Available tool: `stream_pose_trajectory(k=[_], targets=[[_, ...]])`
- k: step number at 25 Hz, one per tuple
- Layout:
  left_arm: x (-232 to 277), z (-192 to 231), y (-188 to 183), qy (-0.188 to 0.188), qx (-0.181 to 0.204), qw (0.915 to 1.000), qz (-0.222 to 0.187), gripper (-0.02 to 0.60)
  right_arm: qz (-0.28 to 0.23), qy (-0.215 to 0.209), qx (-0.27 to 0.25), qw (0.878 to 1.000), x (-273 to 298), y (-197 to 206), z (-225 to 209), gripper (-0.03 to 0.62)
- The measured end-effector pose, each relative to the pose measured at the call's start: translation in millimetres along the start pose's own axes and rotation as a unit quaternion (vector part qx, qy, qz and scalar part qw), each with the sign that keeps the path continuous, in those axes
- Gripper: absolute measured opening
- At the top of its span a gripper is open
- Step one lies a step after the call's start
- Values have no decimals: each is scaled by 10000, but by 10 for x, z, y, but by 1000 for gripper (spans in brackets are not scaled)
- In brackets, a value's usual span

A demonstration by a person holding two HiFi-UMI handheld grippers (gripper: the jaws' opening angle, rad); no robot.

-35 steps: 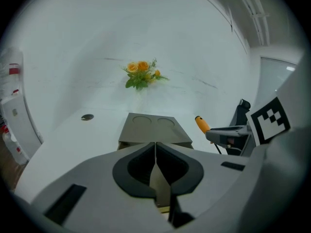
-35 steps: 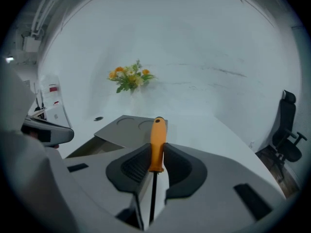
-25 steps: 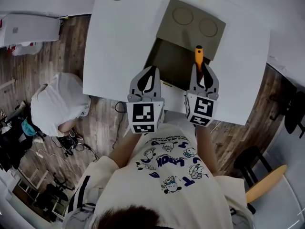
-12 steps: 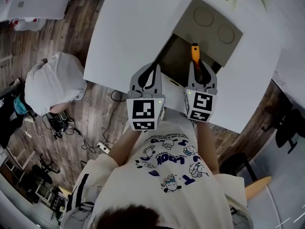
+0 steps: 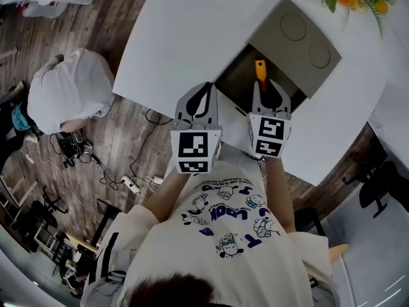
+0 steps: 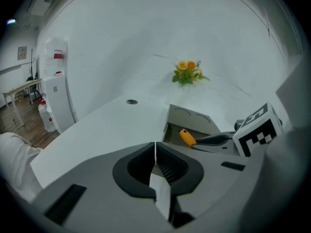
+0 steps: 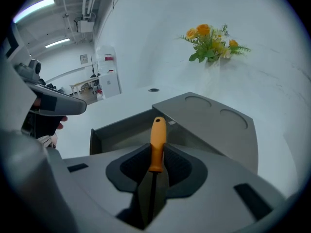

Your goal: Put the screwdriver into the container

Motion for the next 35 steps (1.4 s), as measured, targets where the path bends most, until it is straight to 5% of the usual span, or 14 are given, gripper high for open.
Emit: stream_pose_trajectory(k=[5, 11, 24, 35], targets=[[15, 106, 27, -84, -132, 9999, 16, 21, 294, -44, 22, 9996, 132, -11, 47, 101], [-27, 131, 31, -45, -121, 9999, -16, 22, 85, 119, 201, 9997, 67, -48, 56, 101], [-157, -35, -288, 706, 465, 9957, -370, 22, -1113, 780, 749, 9879, -662, -240, 241, 47], [-333, -329, -469, 1485, 1101, 9789, -871, 22, -2001, 1595, 801, 9634, -1241, -176, 347, 41]])
Point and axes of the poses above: the fingertips, and each gripper's own axes: x forward along the fingers, z to its left, y out of its underside, the point moved 10 cm from there along -x, backward along the fingers, and after that the axes turned 4 degrees about y, right-handed, at the moved point
